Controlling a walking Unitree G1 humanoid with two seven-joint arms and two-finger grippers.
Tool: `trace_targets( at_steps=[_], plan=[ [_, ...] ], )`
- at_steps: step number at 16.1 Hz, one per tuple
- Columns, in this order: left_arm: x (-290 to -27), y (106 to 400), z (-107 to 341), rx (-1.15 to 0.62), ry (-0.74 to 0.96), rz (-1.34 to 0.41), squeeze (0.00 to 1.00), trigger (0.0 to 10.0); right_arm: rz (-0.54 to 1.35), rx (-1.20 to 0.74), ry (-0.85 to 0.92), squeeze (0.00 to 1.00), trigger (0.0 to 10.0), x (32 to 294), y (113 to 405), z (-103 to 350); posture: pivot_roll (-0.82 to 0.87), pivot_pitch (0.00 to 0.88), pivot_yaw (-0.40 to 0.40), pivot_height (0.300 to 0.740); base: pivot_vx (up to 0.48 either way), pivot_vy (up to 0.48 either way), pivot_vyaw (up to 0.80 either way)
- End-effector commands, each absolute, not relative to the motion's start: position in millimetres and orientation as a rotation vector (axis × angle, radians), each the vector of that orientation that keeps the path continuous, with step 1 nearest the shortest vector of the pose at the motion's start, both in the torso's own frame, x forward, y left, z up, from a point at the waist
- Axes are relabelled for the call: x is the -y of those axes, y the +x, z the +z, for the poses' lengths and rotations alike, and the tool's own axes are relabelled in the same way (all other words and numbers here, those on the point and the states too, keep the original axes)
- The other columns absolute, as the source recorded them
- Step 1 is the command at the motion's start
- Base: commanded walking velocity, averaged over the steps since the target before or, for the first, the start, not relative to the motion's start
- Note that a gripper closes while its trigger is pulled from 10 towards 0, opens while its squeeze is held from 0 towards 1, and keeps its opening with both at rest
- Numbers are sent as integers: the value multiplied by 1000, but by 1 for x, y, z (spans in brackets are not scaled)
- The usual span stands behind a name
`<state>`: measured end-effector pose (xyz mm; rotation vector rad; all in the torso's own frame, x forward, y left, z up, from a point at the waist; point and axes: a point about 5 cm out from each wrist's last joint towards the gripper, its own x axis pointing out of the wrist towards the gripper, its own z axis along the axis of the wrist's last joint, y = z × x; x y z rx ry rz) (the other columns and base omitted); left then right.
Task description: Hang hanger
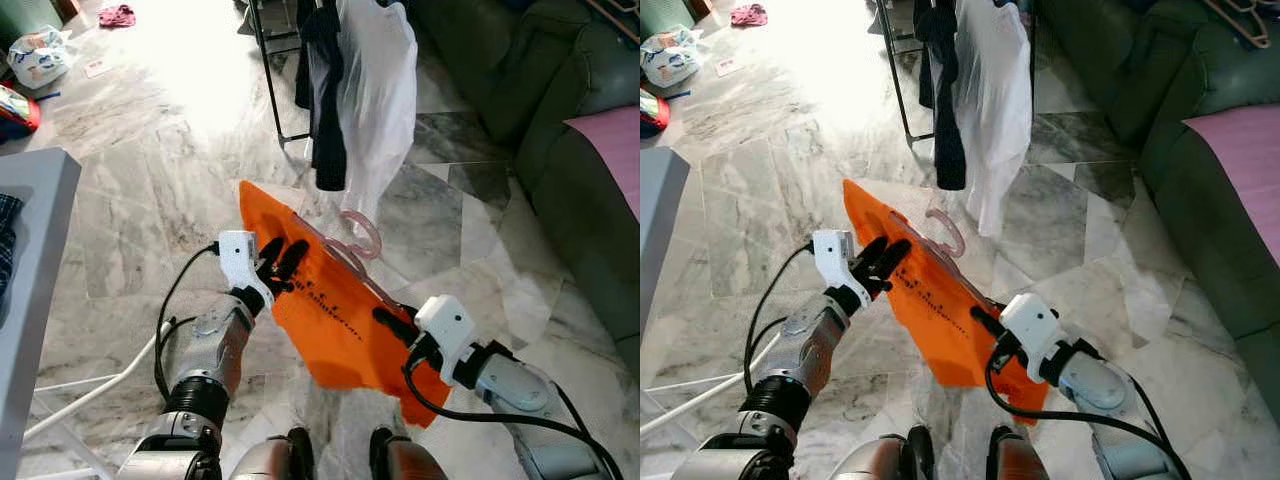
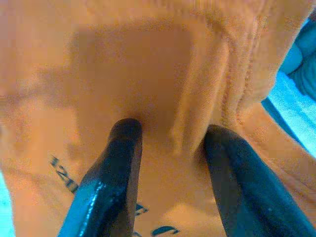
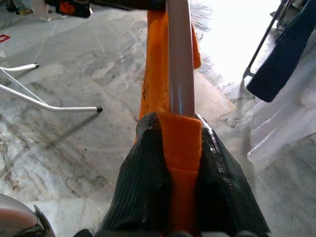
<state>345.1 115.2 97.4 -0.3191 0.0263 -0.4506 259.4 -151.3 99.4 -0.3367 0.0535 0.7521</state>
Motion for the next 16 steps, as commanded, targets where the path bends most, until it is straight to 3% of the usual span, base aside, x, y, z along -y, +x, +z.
trace_targets(
  at_steps=[1, 16],
  plan=[
    [-124, 341, 89, -43, -283, -414, 0, 0, 769, -34, -321, 0, 10000, 150, 256, 103, -93, 253, 96, 740, 0, 0, 0],
    [-138, 348, 98, 32, -177, -300, 0, 0, 800, -75, -303, 0, 10000, 148, 250, 97, -96, 254, 96, 740, 0, 0, 0]
  ],
)
